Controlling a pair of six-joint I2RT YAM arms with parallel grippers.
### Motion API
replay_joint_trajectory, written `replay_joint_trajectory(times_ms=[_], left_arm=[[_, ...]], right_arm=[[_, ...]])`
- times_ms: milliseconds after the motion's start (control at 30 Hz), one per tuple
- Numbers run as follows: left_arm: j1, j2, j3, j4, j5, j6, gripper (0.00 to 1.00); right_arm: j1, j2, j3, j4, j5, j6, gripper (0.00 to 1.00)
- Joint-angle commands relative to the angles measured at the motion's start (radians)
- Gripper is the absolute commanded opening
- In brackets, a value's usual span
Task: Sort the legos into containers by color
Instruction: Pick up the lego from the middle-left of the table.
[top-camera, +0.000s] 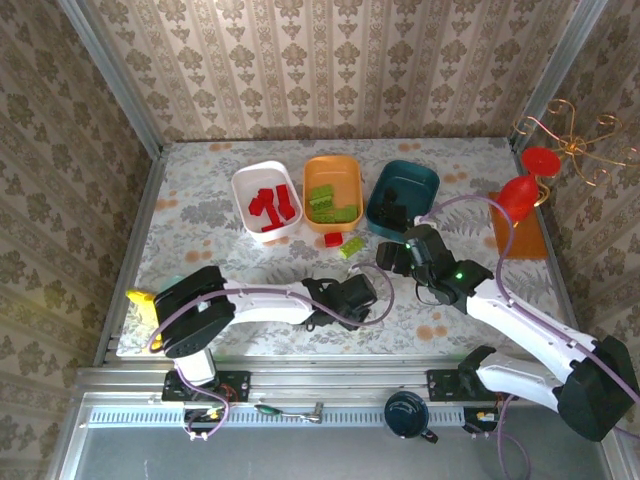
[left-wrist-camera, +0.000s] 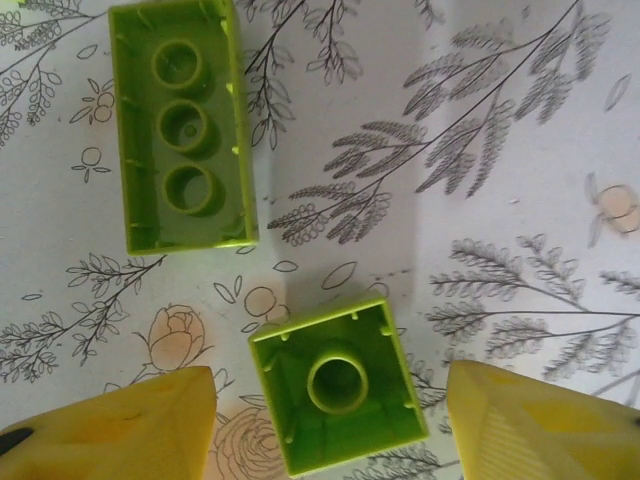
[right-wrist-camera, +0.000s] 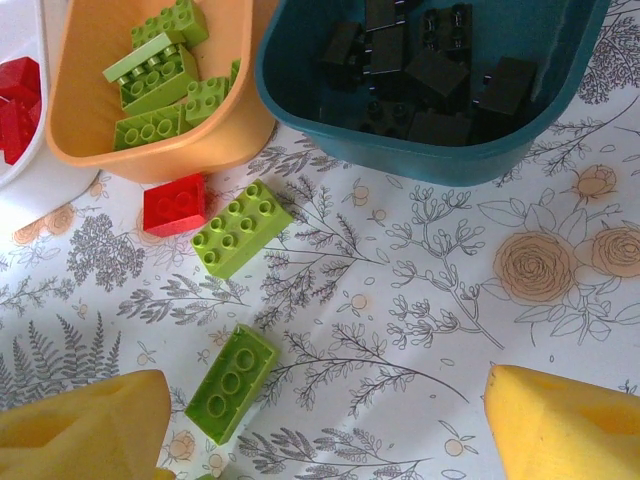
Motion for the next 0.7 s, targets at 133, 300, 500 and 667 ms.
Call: replay_joint_trajectory(times_ms=[133, 300, 500, 667], left_arm=[[-0.007, 0.060, 0.029, -0.006, -0.048, 0.027, 0.56], [-0.007, 0.067, 0.021, 0.026, -0.033, 0.029, 0.39], [-0.016, 0.013, -0.032, 0.032, -0.033, -0.003, 0.30], [-0.022, -0.120, -0.119, 0.061, -0.028, -0.047, 0.28]], right_arm=[[-0.001, -0.033, -0.008, -0.024, 0.030, 0.009, 0.84], [-0.001, -0.032, -0.013, -0.024, 0.027, 0.011, 0.84], [-0.001, -0.036, -0.025, -0.023, 0.029, 0.013, 0.84], [-0.001, -0.032, -0.039, -0.009, 0.028, 0.019, 0.84]])
